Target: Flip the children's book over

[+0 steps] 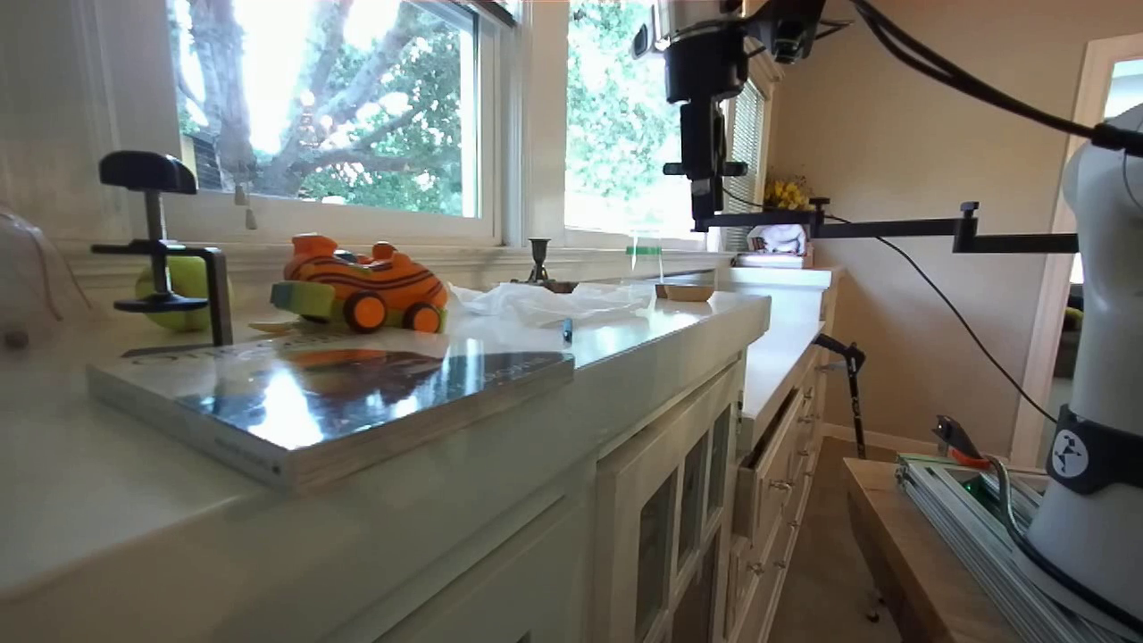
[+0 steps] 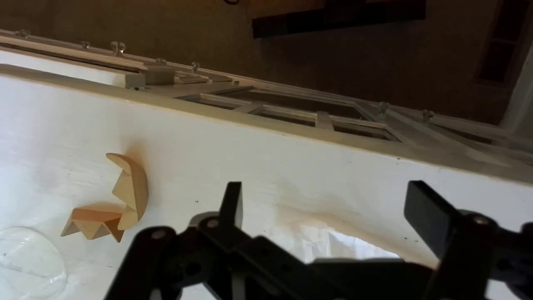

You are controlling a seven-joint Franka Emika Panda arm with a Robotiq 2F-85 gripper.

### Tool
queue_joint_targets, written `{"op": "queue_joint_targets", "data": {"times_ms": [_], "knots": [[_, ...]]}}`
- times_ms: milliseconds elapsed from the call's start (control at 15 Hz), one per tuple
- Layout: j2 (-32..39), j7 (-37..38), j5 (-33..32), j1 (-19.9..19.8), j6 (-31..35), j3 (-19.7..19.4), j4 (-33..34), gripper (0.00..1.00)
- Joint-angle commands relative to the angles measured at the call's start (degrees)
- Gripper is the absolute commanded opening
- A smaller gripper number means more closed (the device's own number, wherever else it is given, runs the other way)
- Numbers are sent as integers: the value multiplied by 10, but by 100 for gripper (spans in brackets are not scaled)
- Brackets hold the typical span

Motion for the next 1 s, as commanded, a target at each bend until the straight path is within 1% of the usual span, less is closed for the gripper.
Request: {"op": "queue_joint_targets", "data": {"times_ms": [0,133,267,400,467,667,933], "knots": [[26,16,-9,-10,12,-19,24,100],[41,20,-8,-18,32,-32,38,100],[68,24,21,-18,36,-48,63,100],[95,45,25,-19,28,-45,94,100],[57,22,9,-17,36,-48,53,100],[85,35,9,-17,36,-47,79,100],[92,30,12,-14,45,-50,80,100]]}}
